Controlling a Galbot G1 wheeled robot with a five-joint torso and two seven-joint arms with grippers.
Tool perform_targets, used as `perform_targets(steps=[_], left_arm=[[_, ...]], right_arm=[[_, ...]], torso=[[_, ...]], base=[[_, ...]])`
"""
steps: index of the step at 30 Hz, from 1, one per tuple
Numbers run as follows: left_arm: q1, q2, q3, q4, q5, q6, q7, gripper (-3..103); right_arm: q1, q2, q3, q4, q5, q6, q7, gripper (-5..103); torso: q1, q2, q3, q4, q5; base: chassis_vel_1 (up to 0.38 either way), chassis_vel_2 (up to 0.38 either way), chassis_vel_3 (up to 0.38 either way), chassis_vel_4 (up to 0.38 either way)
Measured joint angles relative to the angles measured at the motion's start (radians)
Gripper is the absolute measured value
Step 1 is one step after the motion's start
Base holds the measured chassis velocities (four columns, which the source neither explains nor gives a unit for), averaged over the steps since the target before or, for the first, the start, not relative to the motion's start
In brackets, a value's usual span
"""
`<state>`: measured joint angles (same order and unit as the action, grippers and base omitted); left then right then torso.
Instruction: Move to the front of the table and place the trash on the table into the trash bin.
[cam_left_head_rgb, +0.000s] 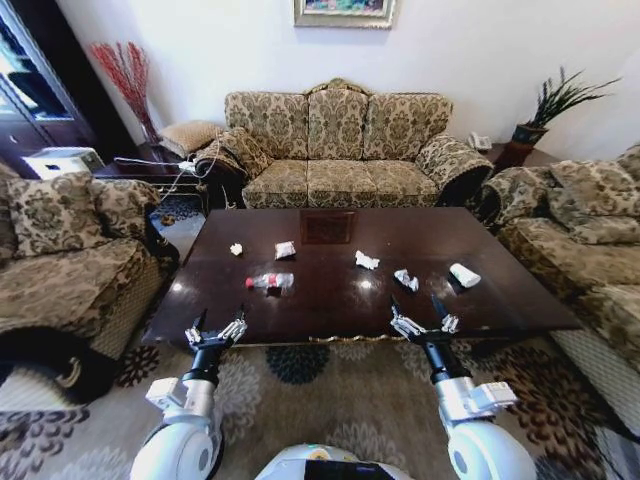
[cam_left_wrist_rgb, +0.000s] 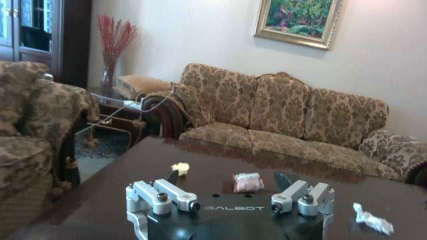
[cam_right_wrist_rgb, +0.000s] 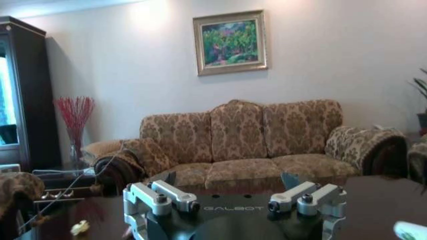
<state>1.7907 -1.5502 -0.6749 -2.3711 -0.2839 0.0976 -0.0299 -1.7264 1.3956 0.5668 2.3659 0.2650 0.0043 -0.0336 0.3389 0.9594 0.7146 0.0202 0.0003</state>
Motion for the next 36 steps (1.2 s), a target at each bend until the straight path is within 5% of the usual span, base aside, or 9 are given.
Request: perform_targets(steps=[14, 18, 22, 27, 36], left_arm=[[0.009, 0.119, -0.175, 0.101, -0.067, 0.002, -0.049, 98], [0.029, 0.177, -0.310, 0.239, -0.066, 0.008, -0.059, 98], [0.083, 0.211, -0.344, 0.308, -0.082, -0.030, -0.056, 97], [0.215, 0.315, -0.317, 0.389, -0.094, -0.093, -0.008, 97], [0.211, 0.375, -0.276, 0.549, -0.091, -0.065, 0.038, 97]], right_arm=[[-0.041, -0.006, -0.005, 0.019, -0.057, 0.046, -0.027, 100], [-0.015, -0.005, -0.003, 0.006, -0.044, 0.061, -0.027, 100], [-0.002, 0.000, 0.002, -0.007, -0.021, 0.060, -0.028, 100], [-0.028, 0.027, 0.022, 0.012, 0.006, 0.057, -0.023, 100], [-0.005, 0.020, -0.001, 0.012, -0.032, 0.067, -0.020, 100]], torso=[[0.001, -0.001, 0.001, 0.0000, -0.0004], [0.001, 0.000, 0.000, 0.0000, -0.0007], [0.000, 0.000, 0.000, 0.0000, -0.0009], [0.000, 0.000, 0.000, -0.0002, -0.0010], [0.000, 0.000, 0.000, 0.0001, -0.0007]], base=[[0.074, -0.098, -0.064, 0.097], [-0.011, 0.020, 0.008, -0.010], [0.000, 0.000, 0.000, 0.000], [0.000, 0.000, 0.000, 0.000], [0.000, 0.000, 0.000, 0.000]])
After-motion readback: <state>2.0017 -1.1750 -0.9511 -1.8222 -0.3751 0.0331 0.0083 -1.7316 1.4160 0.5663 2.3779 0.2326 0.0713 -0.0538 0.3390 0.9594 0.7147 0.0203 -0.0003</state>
